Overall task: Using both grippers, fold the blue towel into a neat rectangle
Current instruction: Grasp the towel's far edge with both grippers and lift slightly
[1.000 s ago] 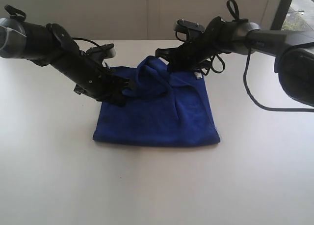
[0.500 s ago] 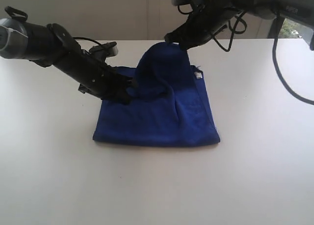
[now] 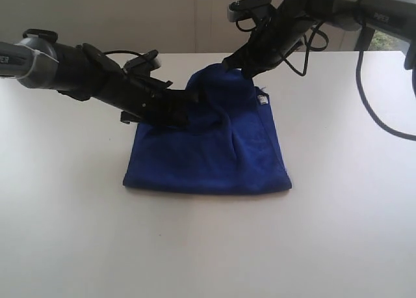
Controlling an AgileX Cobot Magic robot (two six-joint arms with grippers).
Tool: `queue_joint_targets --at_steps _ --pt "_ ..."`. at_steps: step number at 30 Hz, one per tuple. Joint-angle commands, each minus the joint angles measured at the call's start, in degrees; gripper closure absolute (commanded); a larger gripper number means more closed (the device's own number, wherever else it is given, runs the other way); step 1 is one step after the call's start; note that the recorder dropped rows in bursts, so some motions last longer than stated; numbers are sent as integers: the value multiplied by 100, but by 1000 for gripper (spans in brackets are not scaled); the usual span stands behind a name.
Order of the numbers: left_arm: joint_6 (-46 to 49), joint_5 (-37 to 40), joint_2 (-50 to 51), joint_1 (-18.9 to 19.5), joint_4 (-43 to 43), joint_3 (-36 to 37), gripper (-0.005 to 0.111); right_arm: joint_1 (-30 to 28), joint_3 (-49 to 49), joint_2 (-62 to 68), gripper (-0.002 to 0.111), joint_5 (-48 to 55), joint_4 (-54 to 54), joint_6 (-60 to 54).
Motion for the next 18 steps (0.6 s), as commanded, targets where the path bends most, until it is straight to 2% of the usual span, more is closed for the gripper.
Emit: queue_joint_targets --at_steps 1,3,18 --pt "42 207 167 -33 -244 -320 68 -29 1 -15 108 -41 -16 -37" --pt "42 263 237 -33 -255 -418 65 -29 1 -15 108 -29 -23 -37" --pt "288 128 578 -33 -195 -457 65 -29 1 -15 108 -40 21 -29"
